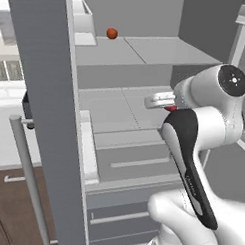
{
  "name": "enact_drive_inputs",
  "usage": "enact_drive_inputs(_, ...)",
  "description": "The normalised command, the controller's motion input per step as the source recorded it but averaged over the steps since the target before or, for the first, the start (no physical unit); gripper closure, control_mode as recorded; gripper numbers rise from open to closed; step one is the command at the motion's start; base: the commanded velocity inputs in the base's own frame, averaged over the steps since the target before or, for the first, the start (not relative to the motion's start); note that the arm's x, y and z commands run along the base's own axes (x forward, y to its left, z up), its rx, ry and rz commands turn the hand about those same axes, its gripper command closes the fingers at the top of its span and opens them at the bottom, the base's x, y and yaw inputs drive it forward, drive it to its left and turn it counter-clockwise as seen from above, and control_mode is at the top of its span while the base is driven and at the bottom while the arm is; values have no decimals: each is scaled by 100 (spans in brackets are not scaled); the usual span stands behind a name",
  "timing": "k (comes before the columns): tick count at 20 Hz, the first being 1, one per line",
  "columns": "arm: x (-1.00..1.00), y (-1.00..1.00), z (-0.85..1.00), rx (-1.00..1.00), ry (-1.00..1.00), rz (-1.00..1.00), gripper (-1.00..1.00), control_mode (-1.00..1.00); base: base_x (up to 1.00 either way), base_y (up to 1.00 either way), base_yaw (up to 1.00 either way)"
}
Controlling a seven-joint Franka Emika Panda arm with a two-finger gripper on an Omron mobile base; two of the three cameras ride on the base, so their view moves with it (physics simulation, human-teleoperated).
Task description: Take the strawberry from the fridge and place it on top of the pancake, located on the dining counter.
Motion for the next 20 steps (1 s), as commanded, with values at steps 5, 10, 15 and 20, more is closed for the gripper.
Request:
enact_drive_inputs(5, 0, 0, 0, 0, 0, 0, 100, 100, -100, 23, 4)
enact_drive_inputs(10, 0, 0, 0, 0, 0, 0, 100, 100, -95, 41, 41)
enact_drive_inputs(15, 0, 0, 0, 0, 0, 0, 100, 100, -66, 33, 60)
enact_drive_inputs(20, 0, 0, 0, 0, 0, 0, 100, 100, -60, 29, 62)
